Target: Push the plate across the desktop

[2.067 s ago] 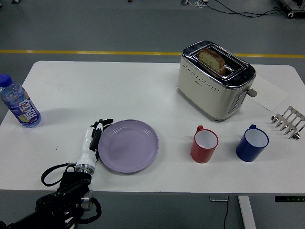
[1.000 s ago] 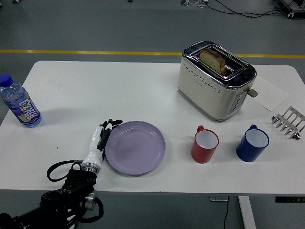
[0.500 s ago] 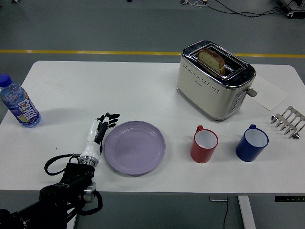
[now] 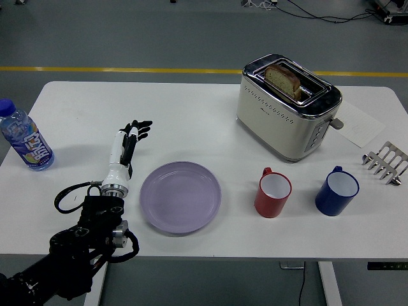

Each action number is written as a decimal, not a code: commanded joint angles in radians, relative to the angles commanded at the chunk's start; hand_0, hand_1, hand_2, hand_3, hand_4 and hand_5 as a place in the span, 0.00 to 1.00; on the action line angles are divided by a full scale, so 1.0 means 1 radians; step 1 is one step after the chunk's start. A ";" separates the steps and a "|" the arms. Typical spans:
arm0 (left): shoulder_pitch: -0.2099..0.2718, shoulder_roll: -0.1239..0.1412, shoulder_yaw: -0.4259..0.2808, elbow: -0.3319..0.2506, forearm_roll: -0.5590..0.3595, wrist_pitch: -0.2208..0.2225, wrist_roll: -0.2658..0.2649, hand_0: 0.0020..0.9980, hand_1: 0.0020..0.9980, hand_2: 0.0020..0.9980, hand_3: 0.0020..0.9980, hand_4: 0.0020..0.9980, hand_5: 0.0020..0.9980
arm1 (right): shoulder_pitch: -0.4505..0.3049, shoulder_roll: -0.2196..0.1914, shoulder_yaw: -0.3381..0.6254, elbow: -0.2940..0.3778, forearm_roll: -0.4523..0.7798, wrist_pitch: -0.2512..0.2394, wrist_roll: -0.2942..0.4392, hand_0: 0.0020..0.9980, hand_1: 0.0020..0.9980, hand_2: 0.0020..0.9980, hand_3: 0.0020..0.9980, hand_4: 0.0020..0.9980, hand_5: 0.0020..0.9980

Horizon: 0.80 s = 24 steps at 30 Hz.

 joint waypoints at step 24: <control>0.401 0.301 -0.601 -0.570 0.052 -0.498 0.465 0.64 0.66 0.65 0.58 0.37 0.97 | -0.004 -0.033 -0.005 -0.026 0.034 0.006 0.048 0.64 0.62 0.68 0.60 0.44 0.26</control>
